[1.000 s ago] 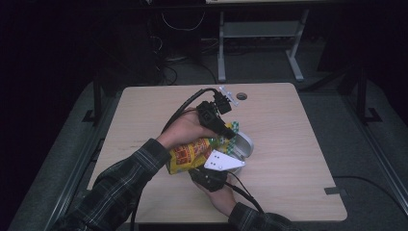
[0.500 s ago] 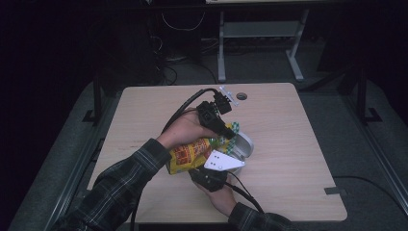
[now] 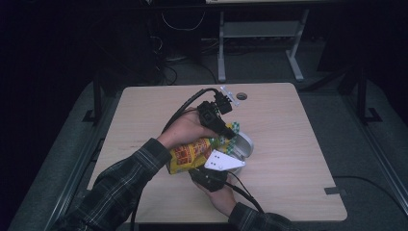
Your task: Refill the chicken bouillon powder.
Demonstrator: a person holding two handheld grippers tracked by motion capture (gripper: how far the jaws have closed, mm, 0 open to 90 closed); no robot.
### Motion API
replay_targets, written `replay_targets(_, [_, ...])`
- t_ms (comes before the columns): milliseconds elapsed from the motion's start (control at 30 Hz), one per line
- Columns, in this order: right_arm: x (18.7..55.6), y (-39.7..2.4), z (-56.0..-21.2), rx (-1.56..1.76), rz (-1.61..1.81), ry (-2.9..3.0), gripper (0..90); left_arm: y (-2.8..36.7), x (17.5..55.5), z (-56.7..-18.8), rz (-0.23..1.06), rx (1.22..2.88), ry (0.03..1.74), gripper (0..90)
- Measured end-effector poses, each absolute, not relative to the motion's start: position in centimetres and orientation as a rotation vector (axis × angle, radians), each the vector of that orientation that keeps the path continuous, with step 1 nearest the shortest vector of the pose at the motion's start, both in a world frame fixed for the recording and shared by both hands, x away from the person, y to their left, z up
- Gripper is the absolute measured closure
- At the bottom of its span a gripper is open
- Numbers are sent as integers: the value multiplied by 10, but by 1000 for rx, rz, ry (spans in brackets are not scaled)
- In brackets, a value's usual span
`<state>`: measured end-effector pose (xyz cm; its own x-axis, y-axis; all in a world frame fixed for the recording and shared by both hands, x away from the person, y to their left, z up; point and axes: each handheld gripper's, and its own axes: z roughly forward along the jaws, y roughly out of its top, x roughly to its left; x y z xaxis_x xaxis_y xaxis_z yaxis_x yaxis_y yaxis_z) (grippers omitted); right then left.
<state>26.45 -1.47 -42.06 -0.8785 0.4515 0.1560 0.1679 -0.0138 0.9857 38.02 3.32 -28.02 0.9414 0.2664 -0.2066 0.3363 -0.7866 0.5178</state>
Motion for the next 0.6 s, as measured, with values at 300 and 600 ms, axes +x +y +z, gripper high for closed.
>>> replay_targets(300, [265,-15,-420,660,1998,2045,899,32,380,-280,-163,2526,428,888])
replay_targets(600, [265,-15,-420,666,2004,2042,899,31,381,-280,-163,2534,423,888])
